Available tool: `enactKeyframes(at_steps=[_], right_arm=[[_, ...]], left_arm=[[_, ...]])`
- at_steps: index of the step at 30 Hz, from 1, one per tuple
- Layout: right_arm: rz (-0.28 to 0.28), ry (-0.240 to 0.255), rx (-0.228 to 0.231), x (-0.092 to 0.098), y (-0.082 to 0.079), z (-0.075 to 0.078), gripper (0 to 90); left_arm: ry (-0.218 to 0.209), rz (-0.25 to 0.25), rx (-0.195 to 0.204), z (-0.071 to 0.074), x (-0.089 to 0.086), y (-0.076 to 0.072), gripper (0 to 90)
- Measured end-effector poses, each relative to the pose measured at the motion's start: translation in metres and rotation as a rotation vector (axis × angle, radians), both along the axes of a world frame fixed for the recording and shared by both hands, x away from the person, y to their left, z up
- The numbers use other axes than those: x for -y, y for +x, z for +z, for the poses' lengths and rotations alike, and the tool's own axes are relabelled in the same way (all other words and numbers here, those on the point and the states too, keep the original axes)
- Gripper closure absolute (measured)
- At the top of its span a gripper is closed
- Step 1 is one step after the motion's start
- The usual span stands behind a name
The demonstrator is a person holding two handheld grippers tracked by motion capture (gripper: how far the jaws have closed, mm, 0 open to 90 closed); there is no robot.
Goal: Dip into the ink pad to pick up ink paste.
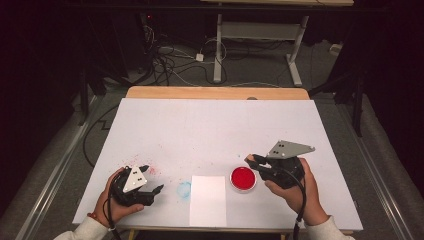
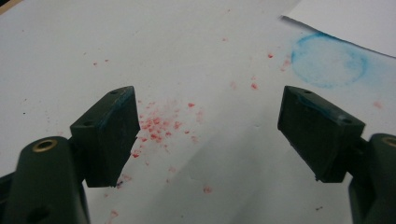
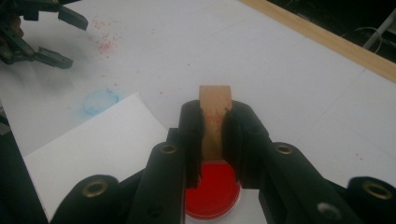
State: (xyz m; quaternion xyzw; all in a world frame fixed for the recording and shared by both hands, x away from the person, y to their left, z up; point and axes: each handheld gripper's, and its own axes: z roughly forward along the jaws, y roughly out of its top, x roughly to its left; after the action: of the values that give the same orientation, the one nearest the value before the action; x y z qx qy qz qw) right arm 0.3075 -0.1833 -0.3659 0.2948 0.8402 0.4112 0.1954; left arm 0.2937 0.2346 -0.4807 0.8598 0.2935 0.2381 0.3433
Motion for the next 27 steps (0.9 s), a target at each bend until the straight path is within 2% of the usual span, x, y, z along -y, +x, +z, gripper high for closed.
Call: enactKeyframes(at_steps=[1,4,5,9,14,18,22,23,27], right_arm=[[0.002,0.004,0.004,0.001,-0.001,0.002,76.0],[0.009,0.025,0.02,0.003,-0.005,0.01,76.0],[0.01,0.025,0.025,0.003,-0.006,0.011,76.0],[0.015,0.003,0.027,0.0,-0.006,0.008,76.0],[0.014,-0.027,-0.016,-0.005,0.004,-0.01,76.0],[0.023,-0.069,-0.065,-0.009,0.013,-0.03,76.0],[0.028,-0.128,-0.113,-0.016,0.021,-0.051,76.0],[0.029,-0.145,-0.116,-0.017,0.023,-0.055,76.1],[0.012,-0.17,-0.145,-0.018,0.028,-0.068,76.0]], left_arm=[[0.006,-0.005,0.012,0.0,0.0,0.0,19.7],[0.0,-0.002,0.001,0.0,0.0,0.0,19.7],[0.004,-0.005,0.01,0.0,0.0,0.0,19.7],[0.008,-0.007,0.009,0.0,0.0,0.0,19.7],[0.011,-0.013,0.007,0.0,0.0,0.0,19.7],[0.007,-0.011,-0.009,-0.001,0.0,0.0,19.7],[0.007,-0.013,-0.008,-0.001,0.001,-0.001,19.7],[0.012,-0.016,0.003,-0.001,0.001,0.0,19.7],[0.014,-0.016,-0.008,-0.001,0.001,-0.001,19.7]])
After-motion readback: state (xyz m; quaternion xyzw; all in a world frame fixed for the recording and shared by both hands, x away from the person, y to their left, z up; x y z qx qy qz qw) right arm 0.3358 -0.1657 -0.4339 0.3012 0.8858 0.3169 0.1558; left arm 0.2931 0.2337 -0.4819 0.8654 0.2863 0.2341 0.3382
